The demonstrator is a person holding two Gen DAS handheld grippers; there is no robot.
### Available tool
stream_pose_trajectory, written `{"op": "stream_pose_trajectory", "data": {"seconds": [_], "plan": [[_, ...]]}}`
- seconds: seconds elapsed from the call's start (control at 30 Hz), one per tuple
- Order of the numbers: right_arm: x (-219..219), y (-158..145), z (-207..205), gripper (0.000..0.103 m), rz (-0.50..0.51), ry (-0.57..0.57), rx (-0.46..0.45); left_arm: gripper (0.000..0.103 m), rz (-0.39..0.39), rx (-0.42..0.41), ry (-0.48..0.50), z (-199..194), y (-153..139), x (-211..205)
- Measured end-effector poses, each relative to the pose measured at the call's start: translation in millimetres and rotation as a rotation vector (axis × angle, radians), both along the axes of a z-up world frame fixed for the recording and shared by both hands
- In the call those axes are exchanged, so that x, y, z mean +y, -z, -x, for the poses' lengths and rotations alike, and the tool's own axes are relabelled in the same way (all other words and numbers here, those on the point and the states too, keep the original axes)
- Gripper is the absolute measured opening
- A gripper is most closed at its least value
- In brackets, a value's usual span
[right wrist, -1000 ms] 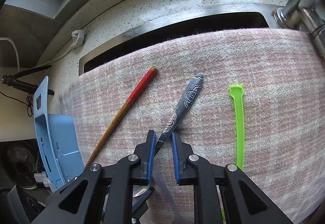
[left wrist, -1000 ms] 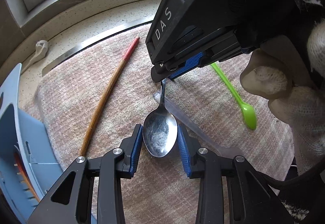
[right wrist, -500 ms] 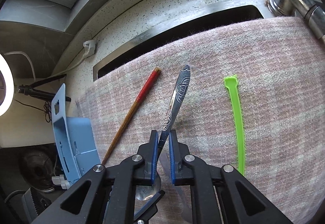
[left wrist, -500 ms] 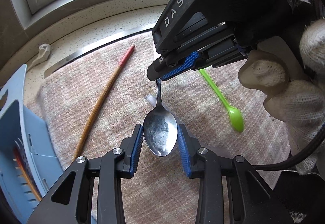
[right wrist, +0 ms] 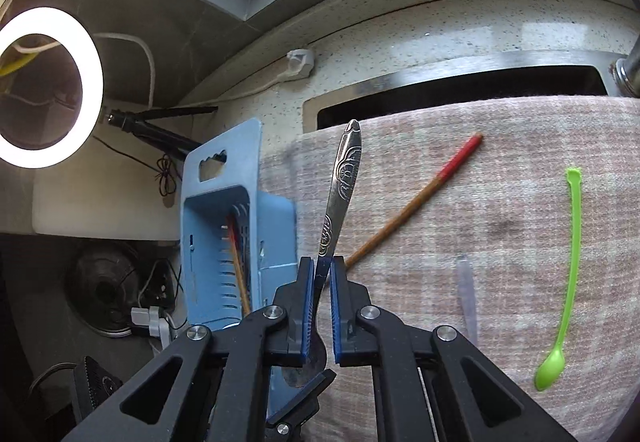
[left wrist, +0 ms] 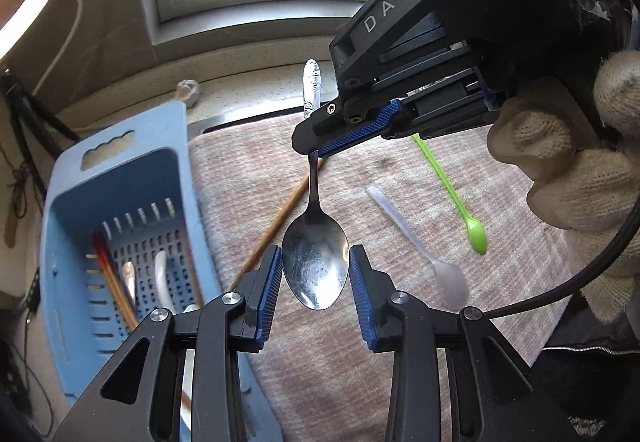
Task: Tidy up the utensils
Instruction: 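Lift the steel spoon and carry it over the blue basket, then lower the steel spoon into the blue basket and open the right tool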
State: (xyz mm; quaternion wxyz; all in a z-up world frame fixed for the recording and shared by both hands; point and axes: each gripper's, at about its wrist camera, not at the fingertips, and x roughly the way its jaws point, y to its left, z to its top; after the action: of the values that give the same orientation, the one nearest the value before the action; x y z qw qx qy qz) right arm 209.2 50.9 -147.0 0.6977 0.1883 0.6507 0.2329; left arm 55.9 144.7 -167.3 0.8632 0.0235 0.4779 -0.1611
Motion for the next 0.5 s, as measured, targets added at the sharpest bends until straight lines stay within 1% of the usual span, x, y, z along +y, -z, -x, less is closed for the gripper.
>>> {"op": "stream_pose_trajectory", "data": {"seconds": [0.23,0.37,0.5], "plan": [[67.2,0.9,22.6,0.007,-0.016,-0.141,-0.001,0.033,0.003,0.005,-0.133,33.4,-4.6,51.6],[100.5,6.5,36.4,0.007,-0.011,-0.207,0.000,0.033,0.013,0.014,-0.192,49.9,-2.6,68.9],[123.0,12.9,45.6,0.007,0.003,-0.262,0.004,0.033,0.022,0.028,-0.236,57.0,3.0,84.1]]}}
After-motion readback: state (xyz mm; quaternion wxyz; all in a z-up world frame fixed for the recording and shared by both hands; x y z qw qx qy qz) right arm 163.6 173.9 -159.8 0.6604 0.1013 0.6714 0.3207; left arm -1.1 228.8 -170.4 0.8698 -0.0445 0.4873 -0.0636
